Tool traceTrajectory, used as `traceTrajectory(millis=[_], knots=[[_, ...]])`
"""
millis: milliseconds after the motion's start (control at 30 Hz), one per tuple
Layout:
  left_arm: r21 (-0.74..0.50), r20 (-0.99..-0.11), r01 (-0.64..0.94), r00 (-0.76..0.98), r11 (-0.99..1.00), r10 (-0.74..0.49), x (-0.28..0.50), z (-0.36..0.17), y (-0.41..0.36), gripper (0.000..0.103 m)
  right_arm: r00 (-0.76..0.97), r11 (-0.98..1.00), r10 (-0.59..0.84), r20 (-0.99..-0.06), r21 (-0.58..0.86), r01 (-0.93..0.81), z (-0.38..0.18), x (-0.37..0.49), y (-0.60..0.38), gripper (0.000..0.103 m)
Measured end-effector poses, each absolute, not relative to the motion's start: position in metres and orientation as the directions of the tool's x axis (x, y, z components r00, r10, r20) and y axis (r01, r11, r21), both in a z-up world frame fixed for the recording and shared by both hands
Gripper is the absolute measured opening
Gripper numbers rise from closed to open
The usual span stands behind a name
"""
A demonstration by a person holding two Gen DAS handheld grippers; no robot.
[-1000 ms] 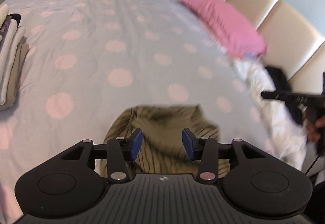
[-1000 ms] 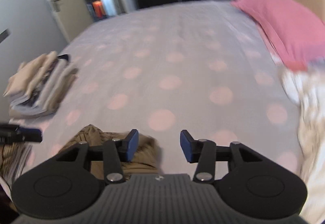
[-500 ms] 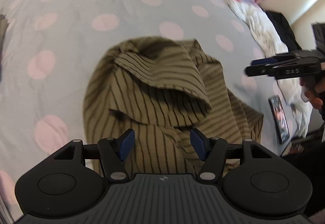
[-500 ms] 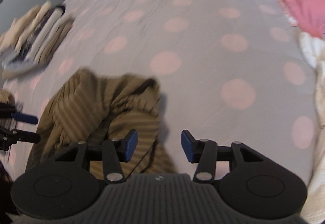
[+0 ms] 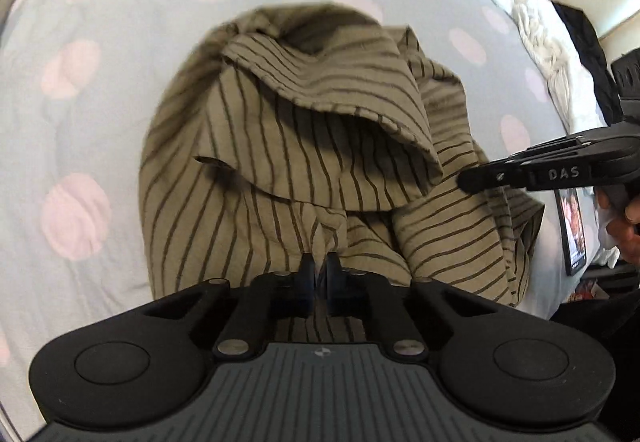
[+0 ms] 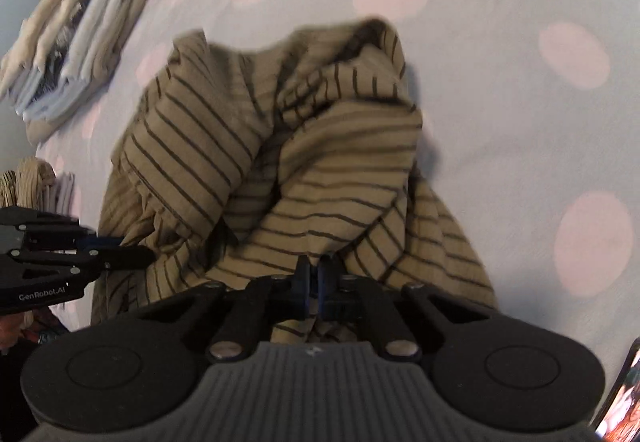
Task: Fold clothes
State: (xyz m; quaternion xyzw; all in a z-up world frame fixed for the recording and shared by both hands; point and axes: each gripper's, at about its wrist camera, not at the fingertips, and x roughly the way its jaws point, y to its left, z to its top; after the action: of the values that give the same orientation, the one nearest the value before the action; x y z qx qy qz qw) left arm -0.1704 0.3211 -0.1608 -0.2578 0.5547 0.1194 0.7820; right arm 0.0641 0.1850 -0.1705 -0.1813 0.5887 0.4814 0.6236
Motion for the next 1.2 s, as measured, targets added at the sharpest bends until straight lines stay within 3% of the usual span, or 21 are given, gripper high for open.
traceTrajectory(millis=[367, 567, 733, 833, 900, 1000, 1100, 1200], knots=[[-0.236, -0.874, -0.676, 0.461, 0.699, 0.152, -0.237, -0.102, 0.400, 0.001, 0.231, 0.588, 0.439, -0.868, 0.083, -0.805, -0.108, 0.112, 0.151, 0.003], [-0.157, -0.874, -0.779, 0.396, 0.607, 0.282, -0.271, -0.103, 0.440, 0.001, 0.397, 0.697, 0.355, -0.847, -0.043, -0.716, -0.104, 0.151, 0.124, 0.002], [-0.097, -0.868, -0.781, 0.370, 0.617, 0.331, -0.271, -0.111, 0.449, 0.001, 0.503, 0.722, 0.252, -0.826, -0.186, -0.667, -0.109, 0.166, 0.117, 0.002], [-0.038, -0.867, -0.757, 0.349, 0.652, 0.355, -0.264, -0.113, 0.443, 0.003, 0.490, 0.700, 0.249, -0.836, -0.194, -0.687, -0.112, 0.163, 0.120, 0.003], [-0.003, -0.848, -0.747, 0.354, 0.665, 0.395, -0.261, -0.107, 0.438, 0.004, 0.480, 0.686, 0.246, -0.842, -0.199, -0.700, -0.115, 0.161, 0.122, 0.006], [0.018, -0.828, -0.725, 0.375, 0.688, 0.417, -0.256, -0.097, 0.429, 0.016, 0.517, 0.664, 0.261, -0.815, -0.237, -0.709, -0.106, 0.149, 0.125, 0.014], [0.038, -0.831, -0.700, 0.375, 0.713, 0.412, -0.249, -0.092, 0.419, 0.017, 0.506, 0.632, 0.343, -0.792, -0.204, -0.748, -0.088, 0.130, 0.130, 0.028], [0.083, -0.829, -0.658, 0.371, 0.748, 0.418, -0.238, -0.092, 0.404, 0.021, 0.413, 0.569, 0.443, -0.796, -0.107, -0.816, -0.077, 0.107, 0.140, 0.031]])
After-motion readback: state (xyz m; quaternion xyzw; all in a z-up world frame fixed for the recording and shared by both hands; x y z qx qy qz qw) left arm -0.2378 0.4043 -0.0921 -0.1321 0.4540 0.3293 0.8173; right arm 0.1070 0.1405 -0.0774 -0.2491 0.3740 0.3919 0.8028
